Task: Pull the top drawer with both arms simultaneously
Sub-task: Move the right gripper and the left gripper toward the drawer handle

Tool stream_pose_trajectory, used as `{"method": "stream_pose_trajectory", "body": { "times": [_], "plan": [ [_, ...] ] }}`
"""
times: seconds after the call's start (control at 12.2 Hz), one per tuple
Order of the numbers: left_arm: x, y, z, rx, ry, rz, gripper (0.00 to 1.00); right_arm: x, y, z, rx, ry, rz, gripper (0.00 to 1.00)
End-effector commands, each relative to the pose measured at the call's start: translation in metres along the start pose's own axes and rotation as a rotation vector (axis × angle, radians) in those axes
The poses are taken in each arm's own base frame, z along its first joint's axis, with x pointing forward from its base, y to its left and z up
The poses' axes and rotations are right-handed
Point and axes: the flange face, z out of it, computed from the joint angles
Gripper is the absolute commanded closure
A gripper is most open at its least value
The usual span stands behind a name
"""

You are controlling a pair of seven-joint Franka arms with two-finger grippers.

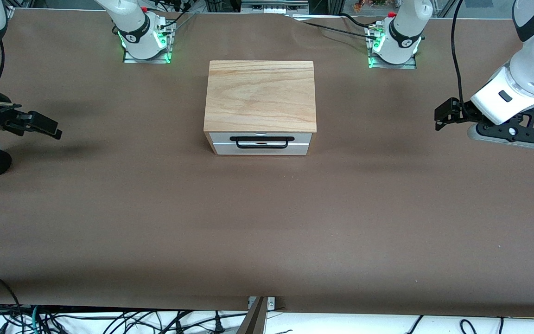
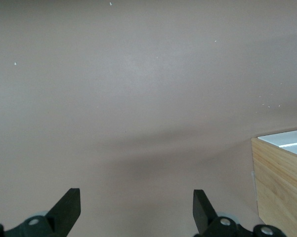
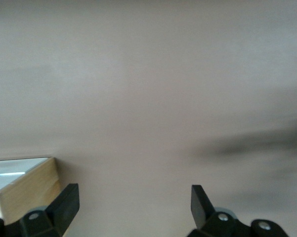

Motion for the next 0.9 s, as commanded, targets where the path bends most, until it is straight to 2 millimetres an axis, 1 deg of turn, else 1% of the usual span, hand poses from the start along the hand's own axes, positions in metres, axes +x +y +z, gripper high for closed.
{"method": "stream_pose_trajectory", "body": {
  "times": [0.0,0.08,0.16,0.49,0.65,0.74,0.82],
  "plan": [
    [-0.007,0.004,-0.008,0.027,-0.008,0.0,0.0,0.01,-0.004,0.013,0.066,-0.029,0.01,0.0],
    [-0.007,0.005,-0.008,0.027,-0.011,-0.003,0.0,0.013,-0.008,0.021,0.138,-0.054,0.022,0.0],
    [-0.007,0.009,-0.007,0.027,-0.012,0.001,0.0,0.014,-0.011,0.023,0.215,-0.066,0.035,0.0],
    [-0.007,0.009,-0.007,0.027,-0.017,0.003,0.0,0.026,-0.023,0.054,0.355,-0.136,0.063,0.0],
    [-0.007,0.009,-0.007,0.027,-0.017,0.001,0.0,0.029,-0.029,0.066,0.437,-0.168,0.078,0.0],
    [-0.007,0.009,-0.006,0.027,-0.02,0.012,0.0,0.031,-0.032,0.075,0.465,-0.195,0.085,0.0],
    [-0.003,0.013,0.001,0.022,-0.034,0.017,0.0,0.034,-0.036,0.083,0.509,-0.214,0.096,0.0]
  ]
}}
